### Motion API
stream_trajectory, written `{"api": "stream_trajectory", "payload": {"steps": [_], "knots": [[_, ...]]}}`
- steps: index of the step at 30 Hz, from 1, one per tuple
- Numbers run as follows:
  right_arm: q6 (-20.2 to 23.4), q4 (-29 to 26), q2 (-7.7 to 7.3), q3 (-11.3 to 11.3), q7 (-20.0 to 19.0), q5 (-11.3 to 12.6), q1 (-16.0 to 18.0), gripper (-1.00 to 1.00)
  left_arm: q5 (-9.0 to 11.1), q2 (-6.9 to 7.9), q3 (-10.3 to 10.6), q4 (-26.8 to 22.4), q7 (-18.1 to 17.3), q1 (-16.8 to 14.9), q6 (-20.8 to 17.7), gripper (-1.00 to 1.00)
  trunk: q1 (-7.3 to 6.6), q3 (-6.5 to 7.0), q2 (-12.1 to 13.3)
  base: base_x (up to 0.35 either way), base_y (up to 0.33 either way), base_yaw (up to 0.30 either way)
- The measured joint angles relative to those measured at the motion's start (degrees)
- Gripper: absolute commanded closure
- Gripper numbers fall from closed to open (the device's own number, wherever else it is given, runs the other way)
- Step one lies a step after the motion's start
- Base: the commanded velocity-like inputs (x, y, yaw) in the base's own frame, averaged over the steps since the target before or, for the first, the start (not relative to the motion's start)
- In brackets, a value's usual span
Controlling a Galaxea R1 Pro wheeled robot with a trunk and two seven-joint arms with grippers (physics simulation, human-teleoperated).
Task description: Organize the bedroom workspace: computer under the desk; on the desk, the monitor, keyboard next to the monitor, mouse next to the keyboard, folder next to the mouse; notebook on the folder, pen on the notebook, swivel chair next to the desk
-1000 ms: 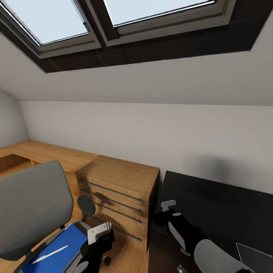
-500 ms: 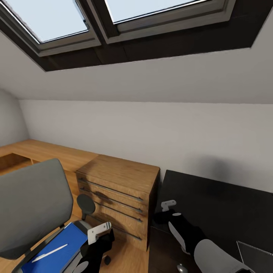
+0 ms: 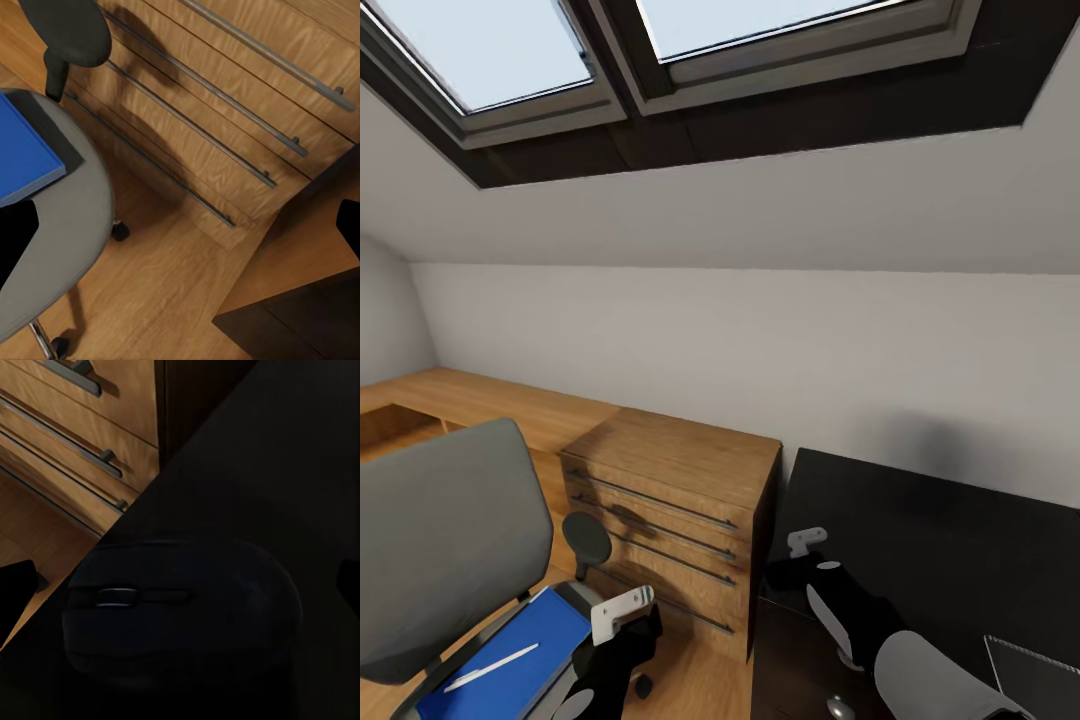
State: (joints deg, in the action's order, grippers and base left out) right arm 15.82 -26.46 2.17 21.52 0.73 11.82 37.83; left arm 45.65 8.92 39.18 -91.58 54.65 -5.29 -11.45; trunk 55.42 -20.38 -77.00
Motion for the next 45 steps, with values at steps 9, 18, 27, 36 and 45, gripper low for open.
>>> {"api": "stream_trajectory", "payload": {"steps": [9, 18, 27, 36, 45], "knots": [[0.03, 0.05, -0.01, -0.01, -0.03, 0.0, 0.0, -1.0, 0.0, 0.0, 0.0, 0.0, 0.0, 0.0, 0.0, -1.0, 0.0, 0.0, 0.0, 0.0, 0.0, 0.0], [0.03, 0.07, 0.01, 0.0, -0.02, 0.0, 0.0, -1.0, 0.0, 0.0, 0.0, 0.0, 0.0, 0.0, 0.0, -1.0, 1.31, -1.07, -2.39, 0.0, 0.0, 0.0], [0.03, 0.07, 0.01, 0.0, -0.02, 0.0, 0.0, -1.0, 0.0, 0.0, 0.0, 0.0, 0.0, 0.01, 0.0, -1.0, 1.75, -1.43, -3.2, 0.0, 0.0, 0.0], [0.03, 0.06, 0.01, 0.0, -0.01, 0.02, 0.0, -1.0, -0.03, 0.0, 0.52, 0.0, 0.0, 0.0, 0.0, -1.0, 1.98, -1.62, -3.61, 0.0, 0.0, 0.0], [0.03, 0.01, 0.07, 0.0, 0.05, 0.09, 0.0, 1.0, -0.04, 0.0, 0.6, 0.0, 0.0, 0.0, 0.0, -1.0, 1.98, -1.62, -3.61, 0.0, 0.0, 0.0]]}}
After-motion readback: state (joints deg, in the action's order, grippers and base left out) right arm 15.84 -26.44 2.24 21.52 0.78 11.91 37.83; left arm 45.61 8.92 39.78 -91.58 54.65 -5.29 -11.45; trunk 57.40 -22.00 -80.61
